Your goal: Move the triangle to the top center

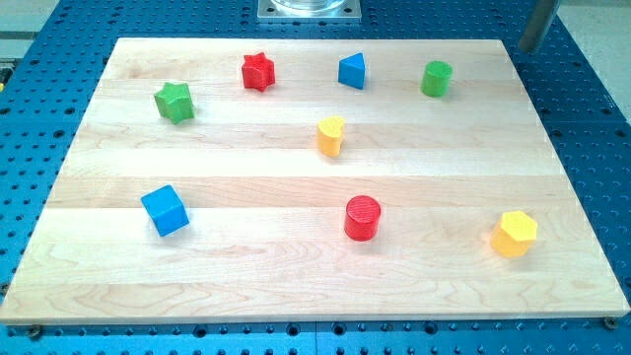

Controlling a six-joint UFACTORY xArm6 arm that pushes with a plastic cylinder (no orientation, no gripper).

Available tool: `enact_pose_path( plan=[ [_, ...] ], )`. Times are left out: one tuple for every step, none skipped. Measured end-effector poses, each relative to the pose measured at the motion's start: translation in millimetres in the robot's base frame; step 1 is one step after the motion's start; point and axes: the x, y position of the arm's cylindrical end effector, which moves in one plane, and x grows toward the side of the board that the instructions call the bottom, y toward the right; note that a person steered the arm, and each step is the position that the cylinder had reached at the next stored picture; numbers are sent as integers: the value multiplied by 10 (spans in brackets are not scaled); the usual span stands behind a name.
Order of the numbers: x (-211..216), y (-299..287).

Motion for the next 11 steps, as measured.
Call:
enact_pose_path(
  plan=[
    [0,-10],
    [49,-251],
    [568,-893],
    [801,-1806],
    [819,-2431],
    [819,-2880],
    [825,-2890],
    [1000,-3066],
    [634,-3089],
    [493,-3051],
    [704,-3051]
  ],
)
